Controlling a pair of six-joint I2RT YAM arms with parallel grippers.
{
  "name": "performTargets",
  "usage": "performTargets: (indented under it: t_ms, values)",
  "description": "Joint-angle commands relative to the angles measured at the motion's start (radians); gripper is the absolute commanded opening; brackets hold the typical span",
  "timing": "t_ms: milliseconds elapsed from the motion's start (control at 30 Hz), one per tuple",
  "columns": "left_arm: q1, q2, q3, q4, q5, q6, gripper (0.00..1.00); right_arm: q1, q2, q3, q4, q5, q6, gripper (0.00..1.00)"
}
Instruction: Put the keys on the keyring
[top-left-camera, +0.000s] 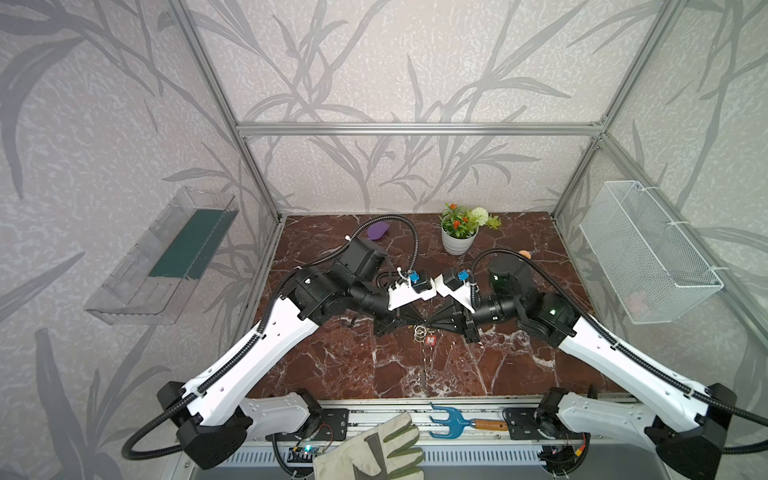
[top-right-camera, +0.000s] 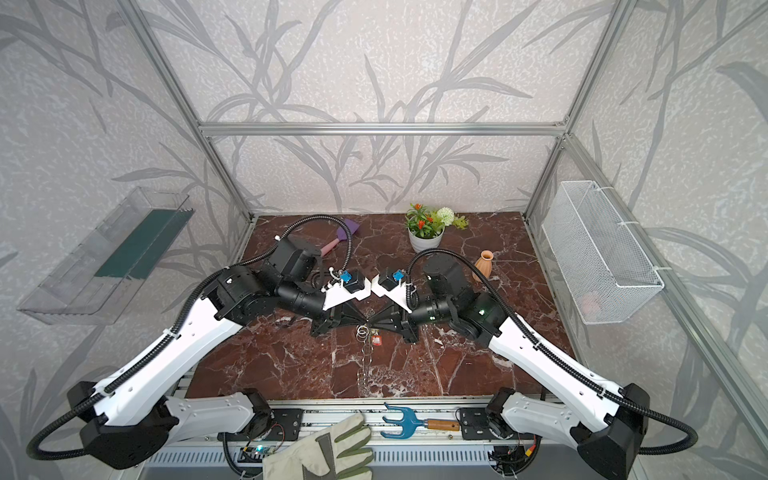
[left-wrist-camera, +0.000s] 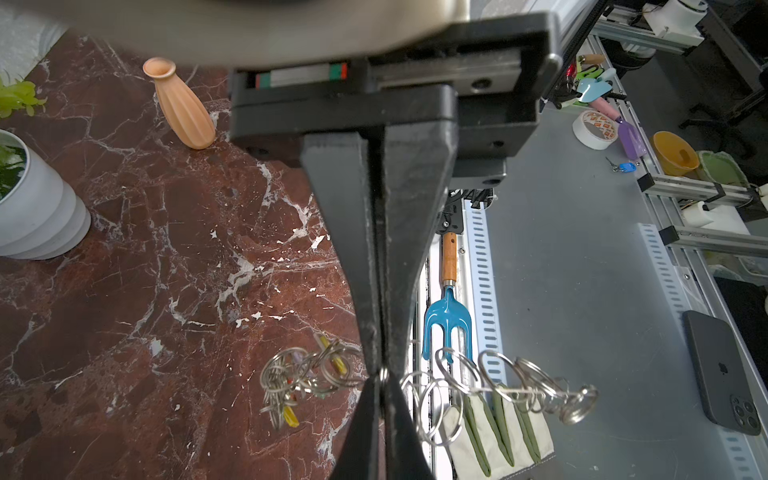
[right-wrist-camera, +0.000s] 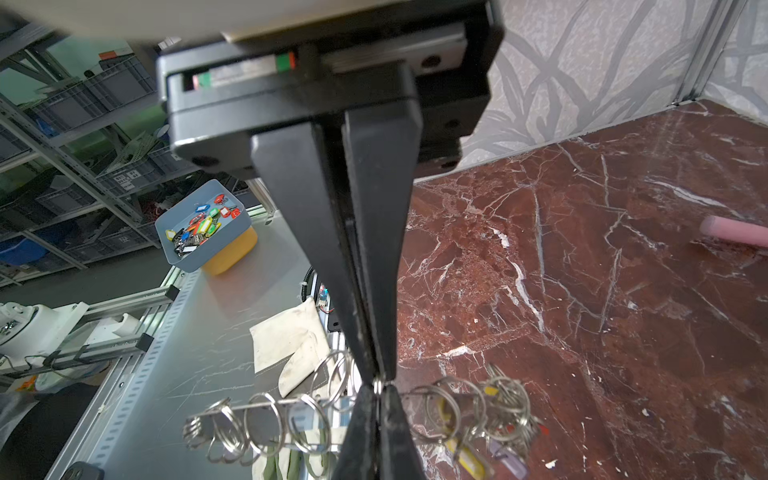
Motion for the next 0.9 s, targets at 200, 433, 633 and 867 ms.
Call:
performTargets:
  t_ms: [200, 433, 633, 867]
  values:
    - [-0.034, 0.013, -0.036, -0.031, 0.044, 0.012, 0.0, 0.007, -0.028, 0.016, 0.093, -0.018, 0.015, 0.0]
    - [-0.039, -0.132, -0.191, 0.222, 0.007, -0.116, 0.0, 0.005, -0.038, 0.01, 0.107, 0.008, 0.028, 0.0]
    - [-0.038, -0.298, -0.359, 0.503, -0.032, -0.227, 0.0, 0.004, -0.055, 0.016, 0.108, 0.027, 0.04, 0.18]
    - [-0.038, -0.365, -0.436, 0.625, -0.063, -0.3, 0.0, -0.018, -0.077, 0.015, 0.123, 0.041, 0.061, 0.33]
